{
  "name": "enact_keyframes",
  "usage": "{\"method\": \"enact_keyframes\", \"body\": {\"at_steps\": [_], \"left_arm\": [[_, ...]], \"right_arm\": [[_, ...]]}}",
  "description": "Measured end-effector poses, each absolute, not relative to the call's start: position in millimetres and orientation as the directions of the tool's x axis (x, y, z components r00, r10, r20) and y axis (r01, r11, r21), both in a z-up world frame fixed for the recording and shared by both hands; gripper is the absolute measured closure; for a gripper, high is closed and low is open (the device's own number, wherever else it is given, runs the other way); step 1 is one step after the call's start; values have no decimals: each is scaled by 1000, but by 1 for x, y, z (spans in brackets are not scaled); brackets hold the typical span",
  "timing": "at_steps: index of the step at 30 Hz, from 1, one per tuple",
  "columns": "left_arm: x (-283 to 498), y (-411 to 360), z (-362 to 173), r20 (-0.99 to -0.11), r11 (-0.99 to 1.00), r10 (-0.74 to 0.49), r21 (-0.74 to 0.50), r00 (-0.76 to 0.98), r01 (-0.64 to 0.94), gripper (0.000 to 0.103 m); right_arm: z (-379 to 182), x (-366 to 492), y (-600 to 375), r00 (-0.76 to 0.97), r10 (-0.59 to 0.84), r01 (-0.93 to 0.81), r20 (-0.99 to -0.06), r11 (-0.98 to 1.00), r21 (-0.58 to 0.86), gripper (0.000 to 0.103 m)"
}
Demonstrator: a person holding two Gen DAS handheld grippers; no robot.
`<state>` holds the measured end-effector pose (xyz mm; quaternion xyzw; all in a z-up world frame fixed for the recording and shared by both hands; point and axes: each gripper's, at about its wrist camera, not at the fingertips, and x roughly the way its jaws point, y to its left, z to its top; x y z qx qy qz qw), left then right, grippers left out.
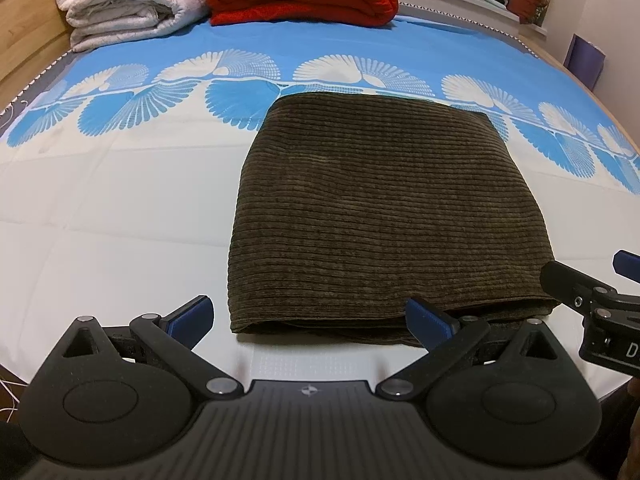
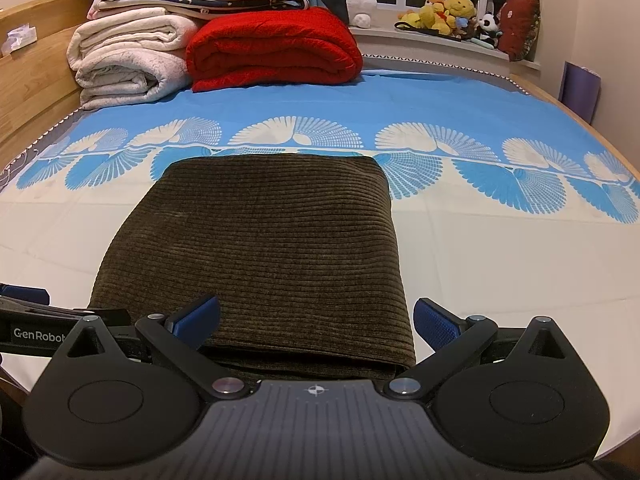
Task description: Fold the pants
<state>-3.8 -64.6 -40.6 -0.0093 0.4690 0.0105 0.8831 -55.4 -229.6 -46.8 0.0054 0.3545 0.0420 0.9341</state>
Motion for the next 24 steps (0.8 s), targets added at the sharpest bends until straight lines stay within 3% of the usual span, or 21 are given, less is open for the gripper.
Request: {"method": "enact_keyframes", "body": {"at_steps": [24], "left_arm": [[-4, -65, -41, -827, 1000, 6, -2, 563, -13, 1]], "right_arm": [[-46, -55, -228, 745, 82, -74, -662, 996, 39, 1]]}}
